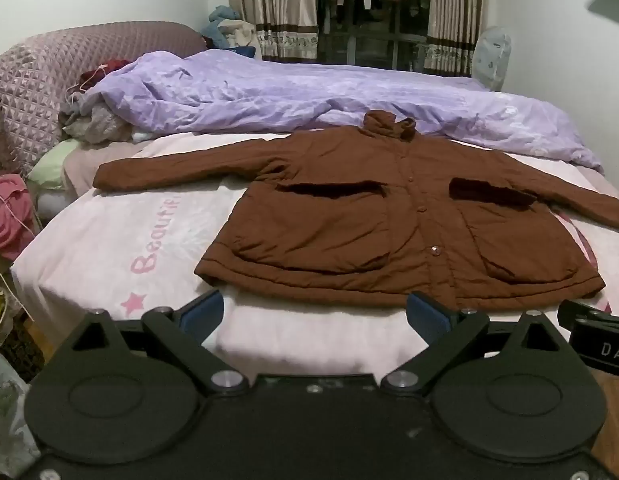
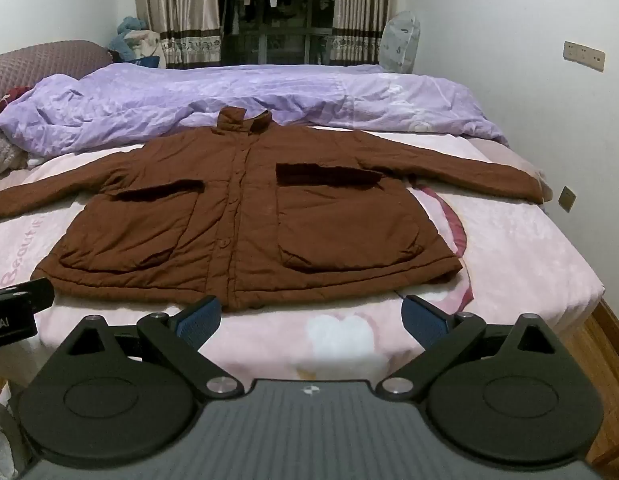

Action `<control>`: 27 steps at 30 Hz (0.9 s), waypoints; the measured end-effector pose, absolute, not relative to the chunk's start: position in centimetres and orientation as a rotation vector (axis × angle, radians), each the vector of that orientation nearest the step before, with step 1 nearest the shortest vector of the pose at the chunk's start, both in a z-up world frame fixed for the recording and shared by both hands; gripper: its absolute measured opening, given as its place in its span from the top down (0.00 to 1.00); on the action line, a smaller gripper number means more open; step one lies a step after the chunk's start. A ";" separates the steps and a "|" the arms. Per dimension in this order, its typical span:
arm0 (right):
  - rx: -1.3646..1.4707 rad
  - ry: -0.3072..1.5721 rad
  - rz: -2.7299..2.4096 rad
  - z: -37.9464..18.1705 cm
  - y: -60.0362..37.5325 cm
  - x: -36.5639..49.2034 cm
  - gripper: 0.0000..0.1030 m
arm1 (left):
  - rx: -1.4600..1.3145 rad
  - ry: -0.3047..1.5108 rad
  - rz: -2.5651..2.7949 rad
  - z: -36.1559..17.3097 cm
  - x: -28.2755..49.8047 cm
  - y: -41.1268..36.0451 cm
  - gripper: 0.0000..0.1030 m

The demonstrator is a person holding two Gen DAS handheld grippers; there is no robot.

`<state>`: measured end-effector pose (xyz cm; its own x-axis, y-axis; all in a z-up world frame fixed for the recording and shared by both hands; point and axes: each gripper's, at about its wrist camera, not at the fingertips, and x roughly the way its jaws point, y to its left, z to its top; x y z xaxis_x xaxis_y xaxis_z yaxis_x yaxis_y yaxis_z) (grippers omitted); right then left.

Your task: Fold large clothes

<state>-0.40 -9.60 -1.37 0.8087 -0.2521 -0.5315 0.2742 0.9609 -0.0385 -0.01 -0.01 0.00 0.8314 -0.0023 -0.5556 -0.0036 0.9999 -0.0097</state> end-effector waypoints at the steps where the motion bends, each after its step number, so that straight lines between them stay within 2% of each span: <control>1: 0.043 0.560 -0.282 -1.4 -9.6 -0.4 0.00 | -0.011 0.588 -0.001 0.0 0.0 0.0 0.03; 27: 0.047 0.563 -0.280 -1.3 -9.5 -0.5 0.00 | -0.017 0.588 0.005 0.2 -0.1 0.1 0.03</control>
